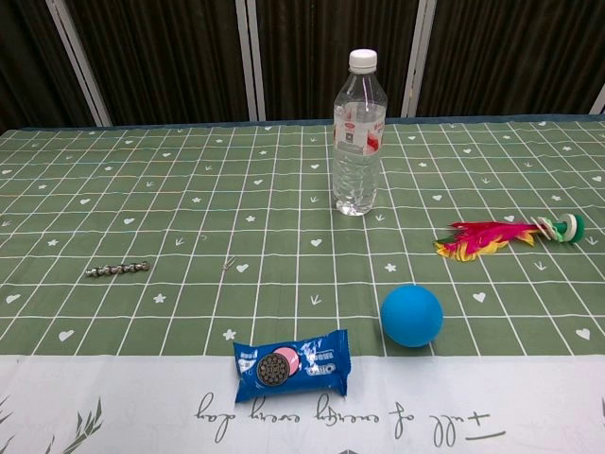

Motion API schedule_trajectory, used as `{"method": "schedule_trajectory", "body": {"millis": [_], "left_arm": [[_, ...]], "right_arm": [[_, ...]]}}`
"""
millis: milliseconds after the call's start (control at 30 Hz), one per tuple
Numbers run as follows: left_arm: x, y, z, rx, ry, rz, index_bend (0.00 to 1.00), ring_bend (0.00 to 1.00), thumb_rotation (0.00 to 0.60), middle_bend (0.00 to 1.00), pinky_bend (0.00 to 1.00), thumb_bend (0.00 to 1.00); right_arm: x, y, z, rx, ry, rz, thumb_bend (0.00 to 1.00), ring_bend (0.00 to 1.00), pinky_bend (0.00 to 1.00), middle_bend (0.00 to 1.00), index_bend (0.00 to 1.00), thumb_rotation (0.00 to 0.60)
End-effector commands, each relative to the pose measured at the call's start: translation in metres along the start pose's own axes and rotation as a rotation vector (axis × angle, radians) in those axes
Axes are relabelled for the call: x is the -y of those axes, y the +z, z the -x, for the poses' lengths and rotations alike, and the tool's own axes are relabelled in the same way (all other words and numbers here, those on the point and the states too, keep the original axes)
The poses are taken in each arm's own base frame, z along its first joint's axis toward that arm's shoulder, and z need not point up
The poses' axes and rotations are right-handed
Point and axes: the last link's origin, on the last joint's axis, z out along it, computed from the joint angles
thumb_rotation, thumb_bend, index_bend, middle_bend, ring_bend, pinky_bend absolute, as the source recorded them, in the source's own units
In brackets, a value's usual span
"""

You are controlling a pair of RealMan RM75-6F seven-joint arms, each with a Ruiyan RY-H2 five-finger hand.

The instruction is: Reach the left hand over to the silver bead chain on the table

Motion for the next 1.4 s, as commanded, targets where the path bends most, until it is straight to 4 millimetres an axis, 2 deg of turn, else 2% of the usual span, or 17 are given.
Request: {"method": "schedule_trajectory", "body": {"millis": [33,433,733,867,1067,1200,1400], "left_arm": [[0.001,0.000,0.000,0.006,0.008,-0.004,0.00,0.00,0.600,0.00,0.00,0.00],[0.002,0.001,0.002,0.024,0.009,-0.025,0.00,0.00,0.600,0.00,0.00,0.00],[-0.002,0.015,0.005,0.046,0.007,-0.051,0.10,0.00,0.600,0.00,0.00,0.02],[-0.008,0.030,0.009,0.056,0.033,-0.052,0.21,0.00,0.600,0.00,0.00,0.09],[-0.031,0.068,0.022,0.095,0.026,-0.075,0.39,0.00,0.600,0.00,0.00,0.14],[-0.048,0.090,0.034,0.121,0.016,-0.088,0.44,0.00,0.600,0.00,0.00,0.15],[-0.069,0.111,0.060,0.181,0.033,-0.118,0.47,0.00,0.600,0.00,0.00,0.17]], "right_arm": [[0.000,0.000,0.000,-0.001,-0.002,0.002,0.05,0.00,0.12,0.00,0.00,0.600],[0.002,0.000,0.000,-0.003,-0.018,-0.007,0.05,0.00,0.12,0.00,0.00,0.600],[0.002,0.001,0.003,0.014,-0.060,-0.008,0.05,0.00,0.09,0.00,0.00,0.600],[0.001,0.001,0.001,0.011,-0.058,-0.007,0.05,0.00,0.09,0.00,0.00,0.600],[0.002,0.001,0.001,0.005,-0.067,-0.018,0.05,0.00,0.09,0.00,0.00,0.600],[0.001,0.002,0.002,0.006,-0.064,-0.016,0.05,0.00,0.09,0.00,0.00,0.600],[0.000,0.001,0.001,0.005,-0.053,-0.008,0.05,0.00,0.09,0.00,0.00,0.600]]}}
